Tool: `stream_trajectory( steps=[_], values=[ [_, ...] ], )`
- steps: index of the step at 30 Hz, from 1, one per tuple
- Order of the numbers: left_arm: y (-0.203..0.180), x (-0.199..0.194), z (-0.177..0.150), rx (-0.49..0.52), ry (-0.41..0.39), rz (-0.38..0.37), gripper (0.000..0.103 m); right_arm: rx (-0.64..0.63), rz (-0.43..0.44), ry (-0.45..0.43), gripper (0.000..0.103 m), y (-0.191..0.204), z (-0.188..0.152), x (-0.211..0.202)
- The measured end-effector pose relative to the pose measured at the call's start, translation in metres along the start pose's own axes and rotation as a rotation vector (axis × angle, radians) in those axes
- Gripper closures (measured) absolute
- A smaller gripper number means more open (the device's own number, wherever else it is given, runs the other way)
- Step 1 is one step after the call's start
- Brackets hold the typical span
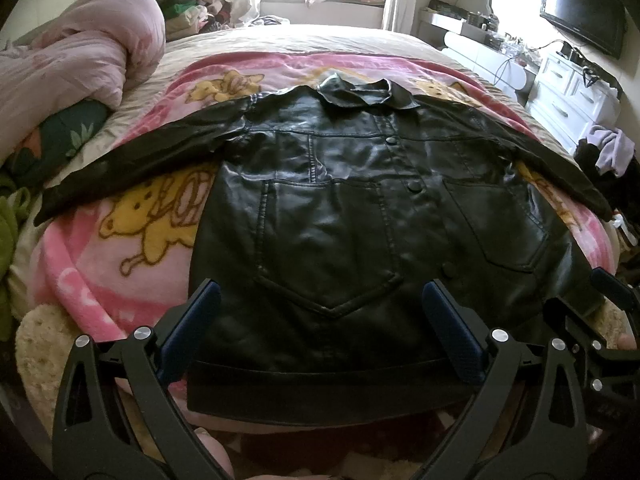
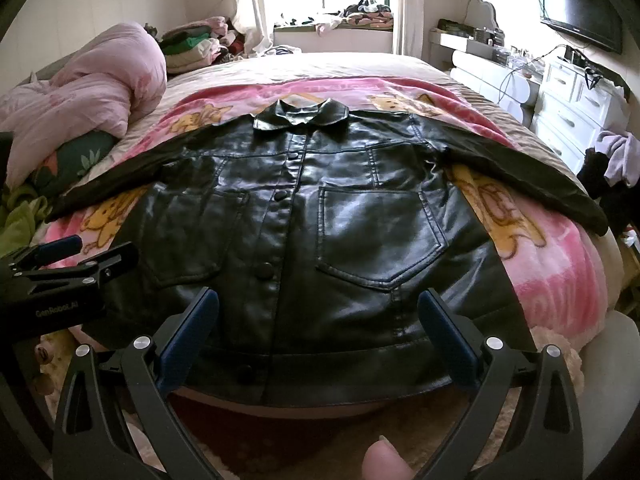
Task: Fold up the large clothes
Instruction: 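Move both grippers over the black leather jacket toward its sleeves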
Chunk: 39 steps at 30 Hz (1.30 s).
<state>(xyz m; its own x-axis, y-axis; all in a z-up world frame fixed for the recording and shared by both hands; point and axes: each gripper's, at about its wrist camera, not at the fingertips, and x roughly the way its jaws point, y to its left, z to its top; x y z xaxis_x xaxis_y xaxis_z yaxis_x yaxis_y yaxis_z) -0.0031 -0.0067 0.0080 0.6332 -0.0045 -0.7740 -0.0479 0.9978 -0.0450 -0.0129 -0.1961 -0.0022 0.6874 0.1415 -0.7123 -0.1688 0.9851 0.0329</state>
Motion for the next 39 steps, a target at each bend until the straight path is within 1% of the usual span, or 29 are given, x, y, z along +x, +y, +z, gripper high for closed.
stream_trajectory(
  steps=[11, 17, 19, 23, 26, 28, 31, 34, 37, 39],
  values=[
    [-0.001, 0.000, 0.000, -0.001, 0.000, 0.000, 0.008, 0.000, 0.000, -0.010, 0.004, -0.001, 0.000, -0.002],
    [0.002, 0.003, 0.005, 0.004, 0.012, -0.005, 0.008, 0.010, 0.004, 0.006, 0.004, 0.001, 0.003, 0.002],
    [0.003, 0.007, 0.008, 0.003, 0.018, -0.005, 0.008, 0.027, 0.009, 0.033, 0.004, -0.003, 0.007, 0.010],
    [0.003, 0.014, 0.011, 0.000, 0.025, -0.006, 0.008, 0.020, -0.001, 0.022, 0.004, -0.005, 0.014, 0.014],
    [0.004, 0.018, 0.017, -0.006, 0.029, -0.015, 0.008, 0.015, -0.001, 0.031, 0.004, -0.004, 0.021, 0.017],
    [0.005, 0.020, 0.022, -0.011, 0.030, -0.021, 0.008, 0.033, 0.016, 0.056, 0.004, -0.005, 0.027, 0.021],
    [0.008, 0.024, 0.029, -0.015, 0.021, -0.014, 0.008, 0.061, 0.055, 0.034, 0.004, -0.006, 0.039, 0.025],
    [0.010, 0.029, 0.037, -0.021, 0.025, -0.014, 0.008, 0.064, 0.055, 0.023, 0.004, -0.006, 0.050, 0.028],
    [0.013, 0.031, 0.047, -0.032, 0.018, -0.008, 0.008, 0.078, 0.075, 0.012, 0.004, -0.006, 0.063, 0.029],
    [0.015, 0.034, 0.052, -0.040, 0.016, -0.005, 0.008, 0.064, 0.061, 0.008, 0.004, -0.005, 0.070, 0.032]
  ],
)
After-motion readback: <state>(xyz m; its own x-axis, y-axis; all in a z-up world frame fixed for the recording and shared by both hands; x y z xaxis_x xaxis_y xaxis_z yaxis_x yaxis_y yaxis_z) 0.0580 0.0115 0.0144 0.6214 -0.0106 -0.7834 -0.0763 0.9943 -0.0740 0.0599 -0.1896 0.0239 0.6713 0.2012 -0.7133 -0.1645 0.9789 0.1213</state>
